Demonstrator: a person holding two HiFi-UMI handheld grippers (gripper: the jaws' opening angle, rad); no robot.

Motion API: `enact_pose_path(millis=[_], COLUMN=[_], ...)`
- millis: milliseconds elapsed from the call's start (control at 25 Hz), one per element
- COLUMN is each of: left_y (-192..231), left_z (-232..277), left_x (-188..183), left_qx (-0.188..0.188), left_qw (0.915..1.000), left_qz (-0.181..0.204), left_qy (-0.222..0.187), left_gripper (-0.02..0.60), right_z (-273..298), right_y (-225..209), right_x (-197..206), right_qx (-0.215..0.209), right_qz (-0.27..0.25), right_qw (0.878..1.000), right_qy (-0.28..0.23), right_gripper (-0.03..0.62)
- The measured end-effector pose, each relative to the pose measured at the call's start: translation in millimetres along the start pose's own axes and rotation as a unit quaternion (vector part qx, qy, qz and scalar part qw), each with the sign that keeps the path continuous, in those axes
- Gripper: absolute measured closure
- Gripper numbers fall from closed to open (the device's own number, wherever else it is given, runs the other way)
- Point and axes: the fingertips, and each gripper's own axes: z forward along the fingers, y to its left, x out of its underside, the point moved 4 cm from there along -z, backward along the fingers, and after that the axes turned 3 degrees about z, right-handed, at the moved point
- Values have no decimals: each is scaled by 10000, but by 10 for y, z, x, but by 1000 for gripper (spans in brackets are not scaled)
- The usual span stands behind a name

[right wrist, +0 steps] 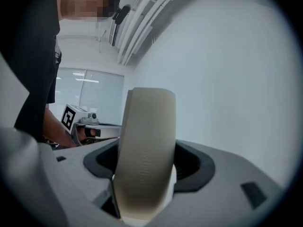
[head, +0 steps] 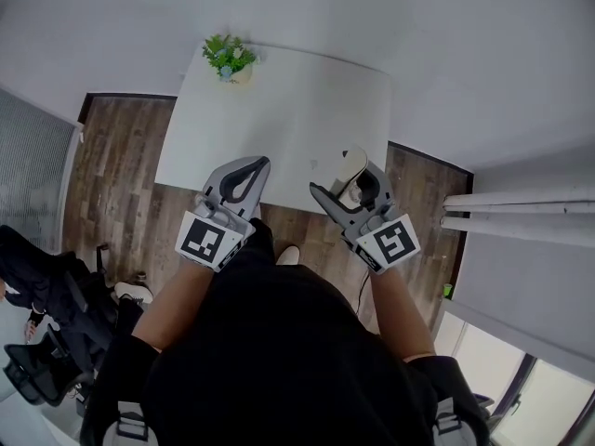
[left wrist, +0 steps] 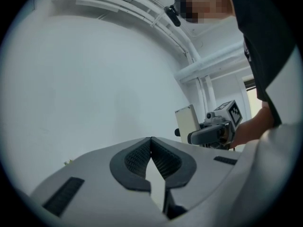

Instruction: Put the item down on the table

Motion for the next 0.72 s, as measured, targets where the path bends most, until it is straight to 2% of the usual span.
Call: enact_pose_path(millis=[200,400,720], left_y=[363,729,1235], left_z=[322,561,940], left_x=[27,83,423], left_qx=[189,265,428], left_qw=[9998,9993,9988], left_qz=[37,-13,239], left_qy=[-34,-256,-60], left_gripper=[588,589,588], right_z=[343,769,1457], right_y=[-303,-578,-962], right_x=[-14,47,351], right_qx=[126,166,283], right_qz=[-3,26,147], right_qw=[9999,9996,9975], right_qy=[113,221,636], right_gripper=[269,269,269])
